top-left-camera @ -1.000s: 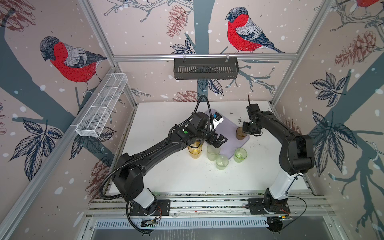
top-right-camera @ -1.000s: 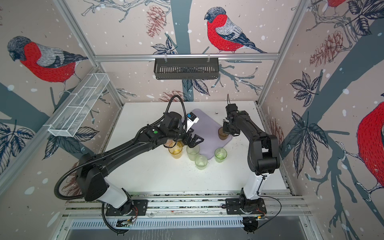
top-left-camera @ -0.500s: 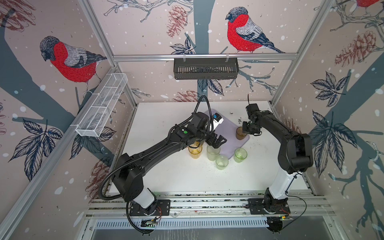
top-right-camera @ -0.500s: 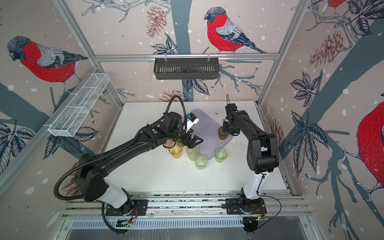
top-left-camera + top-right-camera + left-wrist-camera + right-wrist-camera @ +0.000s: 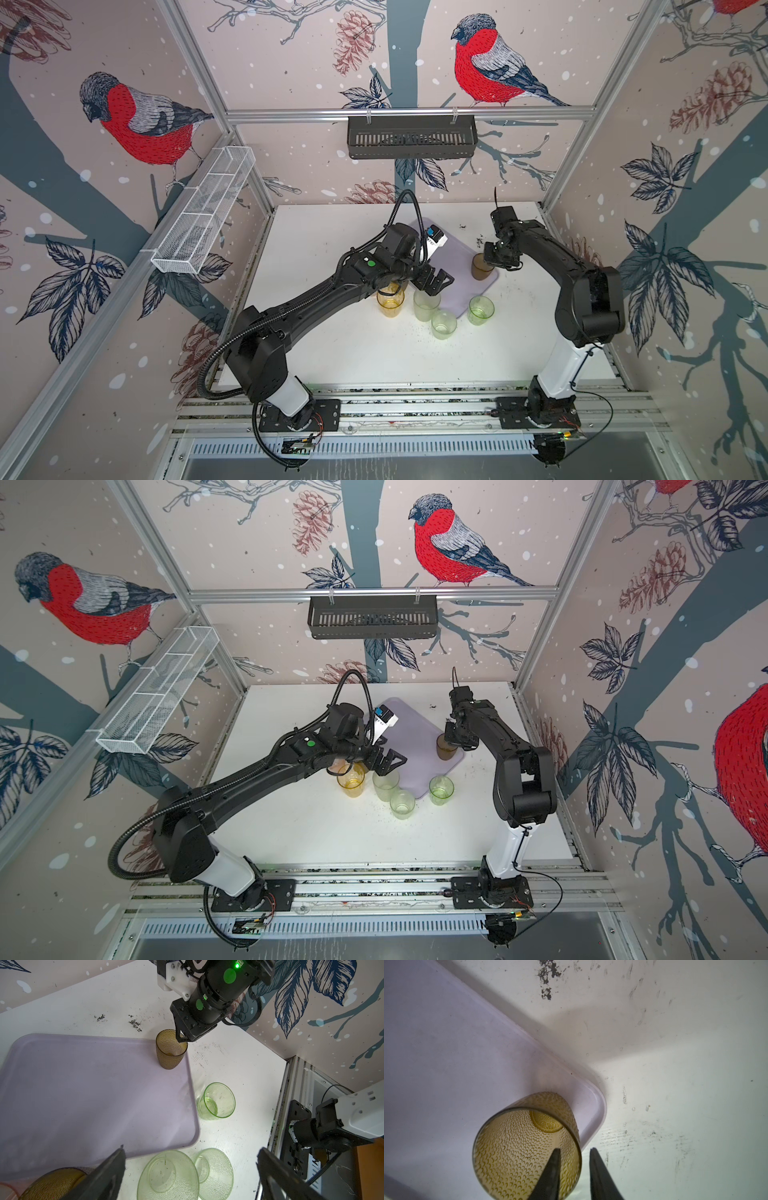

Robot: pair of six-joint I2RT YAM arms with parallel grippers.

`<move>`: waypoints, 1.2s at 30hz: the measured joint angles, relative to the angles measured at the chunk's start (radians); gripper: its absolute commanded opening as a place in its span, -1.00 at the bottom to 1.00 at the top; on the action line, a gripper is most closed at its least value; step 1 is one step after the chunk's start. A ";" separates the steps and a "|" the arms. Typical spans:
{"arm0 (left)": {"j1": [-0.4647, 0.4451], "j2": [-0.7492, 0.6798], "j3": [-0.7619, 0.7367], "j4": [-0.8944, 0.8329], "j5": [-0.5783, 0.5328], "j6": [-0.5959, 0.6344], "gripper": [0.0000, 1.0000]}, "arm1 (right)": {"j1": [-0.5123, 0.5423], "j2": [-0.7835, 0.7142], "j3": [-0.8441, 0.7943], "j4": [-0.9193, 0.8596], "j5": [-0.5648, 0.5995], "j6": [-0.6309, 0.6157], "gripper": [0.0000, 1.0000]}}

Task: Place the glasses into the tray
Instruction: 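Open the right gripper and draw it back from the amber glass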

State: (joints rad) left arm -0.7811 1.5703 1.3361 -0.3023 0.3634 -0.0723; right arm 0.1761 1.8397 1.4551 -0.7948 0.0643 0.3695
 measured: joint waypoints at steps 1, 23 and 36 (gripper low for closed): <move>0.000 0.001 0.002 -0.002 0.000 0.000 0.96 | 0.002 0.000 0.007 -0.005 0.002 0.000 -0.32; -0.004 -0.020 0.009 -0.059 -0.026 -0.054 0.96 | 0.123 -0.186 0.026 -0.076 0.093 0.041 0.53; -0.023 -0.045 0.003 -0.130 -0.076 -0.140 0.96 | 0.190 -0.294 -0.038 -0.068 0.036 0.050 0.65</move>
State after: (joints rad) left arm -0.8043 1.5253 1.3396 -0.4328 0.2878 -0.2123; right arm 0.3660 1.5455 1.4174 -0.8623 0.1001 0.4191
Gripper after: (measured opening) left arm 0.981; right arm 0.821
